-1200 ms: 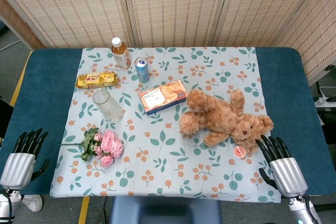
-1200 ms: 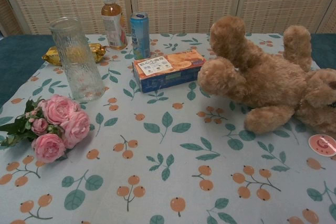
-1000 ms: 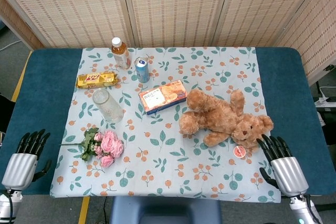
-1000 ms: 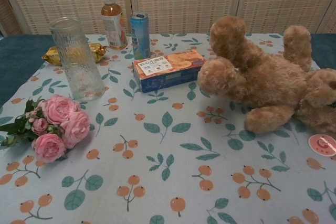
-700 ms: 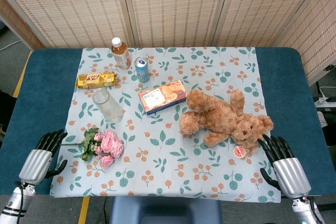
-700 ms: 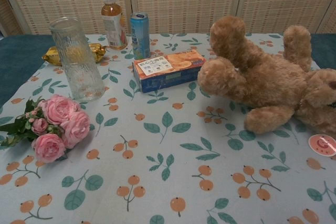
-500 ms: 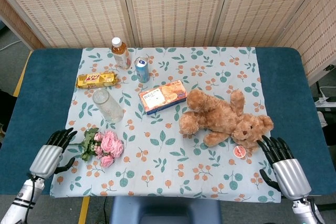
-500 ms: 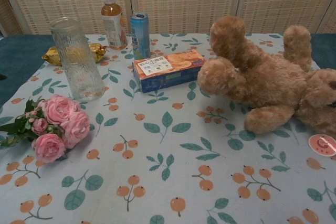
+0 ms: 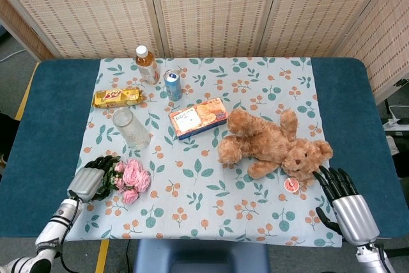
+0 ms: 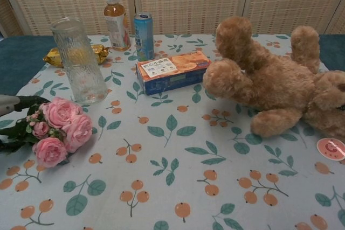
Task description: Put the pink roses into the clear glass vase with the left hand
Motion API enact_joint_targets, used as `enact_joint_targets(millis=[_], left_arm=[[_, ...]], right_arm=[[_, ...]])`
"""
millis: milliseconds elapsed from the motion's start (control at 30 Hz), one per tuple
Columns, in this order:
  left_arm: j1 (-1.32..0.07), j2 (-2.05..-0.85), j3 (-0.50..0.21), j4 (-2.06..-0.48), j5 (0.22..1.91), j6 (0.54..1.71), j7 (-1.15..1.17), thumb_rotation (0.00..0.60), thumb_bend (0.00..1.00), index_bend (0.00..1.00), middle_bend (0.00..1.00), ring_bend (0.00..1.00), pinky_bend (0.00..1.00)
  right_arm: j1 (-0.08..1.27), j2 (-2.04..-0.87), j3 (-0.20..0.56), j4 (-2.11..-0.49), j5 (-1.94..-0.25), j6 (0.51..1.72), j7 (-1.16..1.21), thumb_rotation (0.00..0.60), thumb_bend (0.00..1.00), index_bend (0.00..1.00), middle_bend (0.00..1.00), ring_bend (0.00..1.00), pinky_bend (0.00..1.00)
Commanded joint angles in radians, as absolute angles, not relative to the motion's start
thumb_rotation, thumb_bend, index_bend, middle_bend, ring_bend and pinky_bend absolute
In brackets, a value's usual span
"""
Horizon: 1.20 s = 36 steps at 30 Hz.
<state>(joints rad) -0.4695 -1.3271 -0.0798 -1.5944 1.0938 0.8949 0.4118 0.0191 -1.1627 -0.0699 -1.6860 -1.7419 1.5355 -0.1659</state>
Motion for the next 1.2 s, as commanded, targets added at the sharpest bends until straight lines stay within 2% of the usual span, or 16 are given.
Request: enact_joint_targets(millis=[33,167,267,333,433,500,633,800,933,1067,1167,1200], left_arm=[[-0.507,-1.363,-0.084,-1.577,1.060,0.876,0.451,0.600,0.37,0.00,0.00,0.00,0.17],[-0.530,-1.395,-0.084,-1.551,1.079,0.869,0.435,0.600,0.37,0.00,0.03,0.01,0.17],[-0.543,-1.414,-0.080,-1.534,1.109,0.868,0.415,0.600,0.36,0.05,0.08,0.03,0.17],[-0.548,-1.425,-0.078,-1.519,1.129,0.876,0.406,0.600,0.36,0.14,0.16,0.09,0.17],[-0.541,-1.455,-0.077,-1.486,1.182,0.919,0.362,0.600,0.41,0.36,0.39,0.21,0.17],[-0.529,-1.476,-0.081,-1.462,1.226,0.964,0.313,0.600,0.45,0.47,0.51,0.29,0.17],[-0.490,-1.516,-0.087,-1.394,1.345,1.093,0.128,0.600,0.51,0.61,0.64,0.39,0.18],[-0.446,-1.529,-0.093,-1.325,1.427,1.225,-0.059,0.600,0.55,0.66,0.71,0.43,0.18],[-0.400,-1.508,-0.122,-1.337,1.471,1.359,-0.277,0.600,0.56,0.68,0.73,0.45,0.20],[-0.353,-1.458,-0.223,-1.458,1.474,1.508,-0.737,0.600,0.56,0.70,0.75,0.45,0.19],[-0.358,-1.415,-0.307,-1.517,1.458,1.533,-1.049,0.600,0.57,0.72,0.77,0.46,0.17],[-0.370,-1.411,-0.331,-1.506,1.453,1.532,-1.075,0.600,0.57,0.72,0.77,0.45,0.16]], right_arm=[[0.021,-1.161,-0.072,-1.688,-1.737,1.525,-0.170,0.600,0.29,0.00,0.00,0.00,0.00],[0.023,-1.162,-0.072,-1.692,-1.731,1.514,-0.177,0.600,0.29,0.00,0.00,0.00,0.00],[0.024,-1.162,-0.072,-1.695,-1.724,1.506,-0.184,0.600,0.29,0.00,0.00,0.00,0.00],[0.025,-1.161,-0.071,-1.697,-1.722,1.502,-0.188,0.600,0.29,0.00,0.00,0.00,0.00],[0.026,-1.161,-0.070,-1.700,-1.715,1.495,-0.193,0.600,0.29,0.00,0.00,0.00,0.00],[0.027,-1.160,-0.070,-1.702,-1.712,1.491,-0.194,0.600,0.29,0.00,0.00,0.00,0.00],[0.029,-1.155,-0.072,-1.706,-1.711,1.486,-0.191,0.600,0.29,0.00,0.00,0.00,0.00],[0.028,-1.152,-0.073,-1.708,-1.712,1.489,-0.187,0.600,0.29,0.00,0.00,0.00,0.00],[0.026,-1.150,-0.071,-1.709,-1.711,1.494,-0.184,0.600,0.29,0.00,0.00,0.00,0.00],[0.027,-1.150,-0.069,-1.709,-1.707,1.490,-0.185,0.600,0.29,0.00,0.00,0.00,0.00],[0.029,-1.152,-0.070,-1.709,-1.707,1.485,-0.188,0.600,0.29,0.00,0.00,0.00,0.00],[0.029,-1.152,-0.071,-1.710,-1.707,1.484,-0.190,0.600,0.29,0.00,0.00,0.00,0.00]])
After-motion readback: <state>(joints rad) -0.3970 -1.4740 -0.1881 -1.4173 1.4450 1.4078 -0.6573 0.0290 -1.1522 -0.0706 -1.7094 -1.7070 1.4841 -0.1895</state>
